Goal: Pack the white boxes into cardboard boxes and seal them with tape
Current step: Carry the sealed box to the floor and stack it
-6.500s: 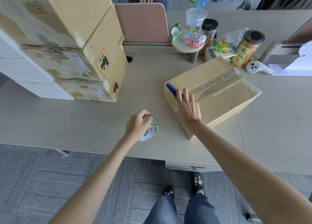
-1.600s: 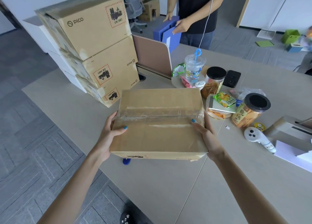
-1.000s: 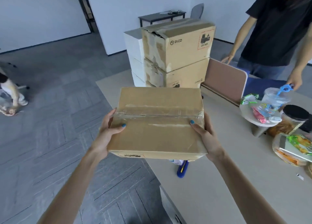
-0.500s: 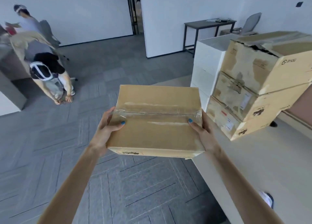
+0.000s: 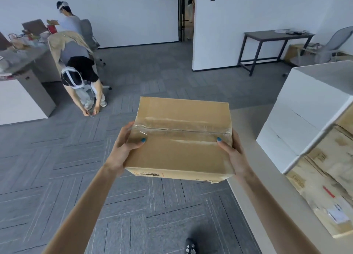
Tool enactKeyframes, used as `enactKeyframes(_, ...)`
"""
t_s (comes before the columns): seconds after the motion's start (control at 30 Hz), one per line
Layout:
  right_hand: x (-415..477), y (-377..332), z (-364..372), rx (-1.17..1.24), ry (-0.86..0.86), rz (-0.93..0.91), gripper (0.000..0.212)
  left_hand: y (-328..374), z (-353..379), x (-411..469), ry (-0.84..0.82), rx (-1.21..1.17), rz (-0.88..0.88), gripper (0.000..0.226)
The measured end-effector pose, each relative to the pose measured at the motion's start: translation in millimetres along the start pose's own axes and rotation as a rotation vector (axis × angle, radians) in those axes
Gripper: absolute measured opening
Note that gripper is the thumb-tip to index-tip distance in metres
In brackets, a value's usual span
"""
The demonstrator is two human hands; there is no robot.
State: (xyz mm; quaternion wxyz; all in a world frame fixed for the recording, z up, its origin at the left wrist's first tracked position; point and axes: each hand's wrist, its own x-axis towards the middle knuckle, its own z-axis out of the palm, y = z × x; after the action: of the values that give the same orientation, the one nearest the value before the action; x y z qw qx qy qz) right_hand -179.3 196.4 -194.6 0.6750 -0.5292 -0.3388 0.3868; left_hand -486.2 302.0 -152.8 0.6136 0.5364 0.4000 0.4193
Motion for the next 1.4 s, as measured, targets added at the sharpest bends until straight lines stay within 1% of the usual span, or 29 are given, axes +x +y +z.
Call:
enactKeyframes(0.07, 46, 4, 10, -0.002, -0.008, 0.007, 0.05, 3, -3, 43, 0.02, 0.004, -0.005, 0.06)
enactKeyframes(0.2, 136, 9, 27, -0.015, -0.027, 0.031, 0.062, 8, -5, 125, 0.049, 0.009, -0.018, 0.059)
enactKeyframes(0.33, 209, 16, 43, -0.024, -0.048, 0.073, 0.064, 7, -13, 196, 0.031, 0.004, -0.033, 0.062)
enactKeyframes(0.43, 261, 23, 54, -0.031, -0.031, 0.083, 0.067, 6, -21, 257, 0.001, -0.006, -0.033, 0.069)
enactKeyframes(0.53, 316, 33, 68, -0.041, -0.01, 0.078, 0.064, 5, -28, 323, -0.035, -0.013, -0.04, 0.07)
enactKeyframes(0.6, 356, 42, 80, -0.041, 0.0, 0.082, 0.066, 5, -33, 371, -0.047, -0.009, -0.049, 0.071)
enactKeyframes(0.67, 394, 47, 96, -0.041, 0.039, 0.086, 0.067, 6, -39, 420, -0.048, 0.008, -0.063, 0.073)
enactKeyframes(0.77, 453, 51, 122, -0.008, 0.096, 0.081, 0.06, 14, -50, 500, -0.089, 0.019, -0.084, 0.072)
enactKeyframes(0.87, 507, 59, 144, 0.023, 0.156, 0.093, 0.061, 23, -62, 575, -0.14, 0.037, -0.113, 0.072)
enactKeyframes(1.0, 571, 73, 160, 0.071, 0.239, 0.127, 0.054, 28, -62, 667, -0.192, 0.053, -0.14, 0.073)
enactKeyframes(1.2, 665, 85, 154, 0.064, 0.344, 0.116, 0.055, 10, -37, 801, -0.288, 0.058, -0.166, 0.068)
enactKeyframes(1.4, 778, 103, 126, 0.115, 0.451, 0.088, 0.053, 1, 22, 945, -0.388, 0.121, -0.16, 0.075)
